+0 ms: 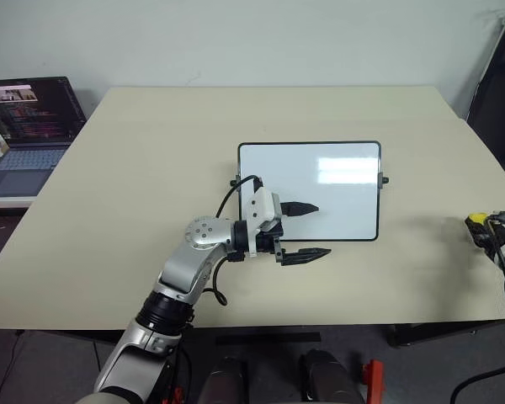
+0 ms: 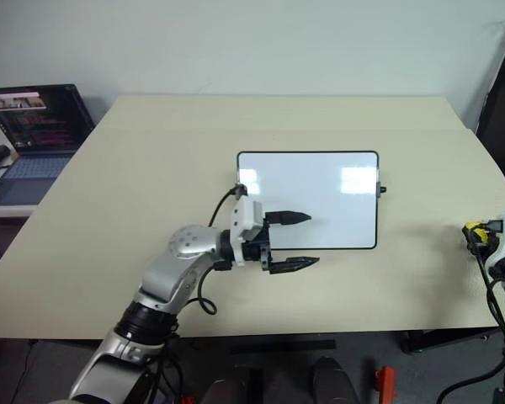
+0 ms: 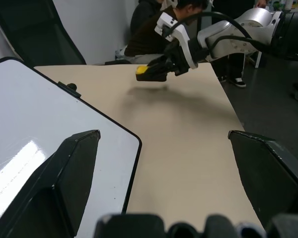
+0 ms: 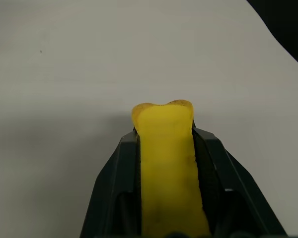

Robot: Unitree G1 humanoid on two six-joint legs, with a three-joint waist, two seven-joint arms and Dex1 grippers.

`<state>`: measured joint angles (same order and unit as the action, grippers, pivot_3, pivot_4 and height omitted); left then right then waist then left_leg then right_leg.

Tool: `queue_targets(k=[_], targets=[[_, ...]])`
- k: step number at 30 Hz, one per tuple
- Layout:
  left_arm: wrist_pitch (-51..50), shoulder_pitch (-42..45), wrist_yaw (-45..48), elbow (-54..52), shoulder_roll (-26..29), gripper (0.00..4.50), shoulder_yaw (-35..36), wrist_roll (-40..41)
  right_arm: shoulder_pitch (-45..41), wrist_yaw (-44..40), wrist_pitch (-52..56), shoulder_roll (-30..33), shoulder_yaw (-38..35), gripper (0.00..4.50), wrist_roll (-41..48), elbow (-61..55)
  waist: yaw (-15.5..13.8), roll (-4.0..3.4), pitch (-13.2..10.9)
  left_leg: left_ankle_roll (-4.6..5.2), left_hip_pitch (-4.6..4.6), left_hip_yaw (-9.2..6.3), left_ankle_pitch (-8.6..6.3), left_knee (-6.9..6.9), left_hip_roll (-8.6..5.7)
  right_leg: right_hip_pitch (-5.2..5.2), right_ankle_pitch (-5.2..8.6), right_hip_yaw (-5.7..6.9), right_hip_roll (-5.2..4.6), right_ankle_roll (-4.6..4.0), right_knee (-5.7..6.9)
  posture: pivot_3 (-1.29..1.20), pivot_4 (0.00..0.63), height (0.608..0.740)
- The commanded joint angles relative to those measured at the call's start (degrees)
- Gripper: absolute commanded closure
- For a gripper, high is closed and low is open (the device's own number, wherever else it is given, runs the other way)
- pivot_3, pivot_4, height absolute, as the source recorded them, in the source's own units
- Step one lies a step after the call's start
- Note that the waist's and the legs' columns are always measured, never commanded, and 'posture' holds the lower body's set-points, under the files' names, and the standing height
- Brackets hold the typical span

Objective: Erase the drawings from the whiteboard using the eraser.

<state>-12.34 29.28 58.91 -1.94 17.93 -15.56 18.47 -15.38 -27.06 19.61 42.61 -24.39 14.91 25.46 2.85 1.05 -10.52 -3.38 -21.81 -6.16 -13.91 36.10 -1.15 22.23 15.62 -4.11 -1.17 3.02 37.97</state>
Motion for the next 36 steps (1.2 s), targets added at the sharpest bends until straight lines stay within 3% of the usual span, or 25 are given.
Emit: queue_targets(k=[1,11,15,19,25,30,36], targets=[[0.5,0.6,-0.2,-1.7,0.4,0.00,0.5,-0.3,-2.6,-3.3,-3.3,2.0,0.0,3.41,0.2,3.1,0.1,0.00,0.0,0.00,0.00,0.00,0.00,0.00,0.00,0.00,0.00,0.00,0.00,0.00,0.00,0.00,0.150,0.740],[0.5,0.5,-1.8,-1.7,1.6,0.00,1.9,-0.8,-5.9,-5.1,-6.0,3.2,2.9,0.09,-2.1,7.4,0.1,0.00,0.0,0.00,-0.01,-0.02,0.00,-0.01,-0.01,0.00,0.00,0.01,-0.02,0.00,0.00,0.00,0.150,0.740],[2.0,0.5,-4.2,-0.8,1.9,0.00,4.1,-1.2,-7.2,-5.2,-6.1,3.9,3.4,0.04,-2.6,2.4,0.1,-0.01,0.0,-0.01,0.00,-0.03,0.00,0.00,-0.01,0.00,0.00,0.01,-0.02,0.01,0.01,0.00,0.150,0.740],[5.3,4.1,-18.0,4.1,-1.1,0.00,12.8,-2.9,-10.7,-2.8,-6.2,0.0,0.6,0.04,1.9,-4.8,0.4,0.01,0.0,-0.01,0.01,-0.03,0.01,0.02,0.00,0.01,-0.01,0.00,-0.02,0.02,0.04,0.00,0.150,0.740],[7.9,12.6,-41.3,15.6,-2.6,0.00,23.2,-9.0,-14.8,5.4,-17.8,-9.7,1.5,0.04,-0.4,3.0,0.0,0.13,0.0,-0.02,-0.01,-0.15,0.01,0.10,-0.04,-0.08,-0.07,0.10,-0.06,0.11,-0.01,0.00,0.150,0.740],[9.5,11.6,-45.2,17.8,-2.1,0.00,23.8,-11.4,-17.0,7.2,-24.8,-12.6,2.8,0.04,-1.9,11.7,-0.3,0.12,0.0,-0.03,-0.18,-0.06,0.00,0.00,-0.15,0.10,-0.02,0.05,-0.31,0.24,-0.07,0.00,0.150,0.740],[17.7,3.2,-48.0,23.2,-0.4,0.00,20.1,-19.2,-18.6,5.3,-30.1,-15.1,3.2,0.04,-1.1,19.1,-0.3,0.09,0.0,-0.03,-0.12,-0.02,-0.01,-0.04,-0.18,0.08,-0.02,0.04,-0.30,0.24,-0.08,0.00,0.150,0.740]])
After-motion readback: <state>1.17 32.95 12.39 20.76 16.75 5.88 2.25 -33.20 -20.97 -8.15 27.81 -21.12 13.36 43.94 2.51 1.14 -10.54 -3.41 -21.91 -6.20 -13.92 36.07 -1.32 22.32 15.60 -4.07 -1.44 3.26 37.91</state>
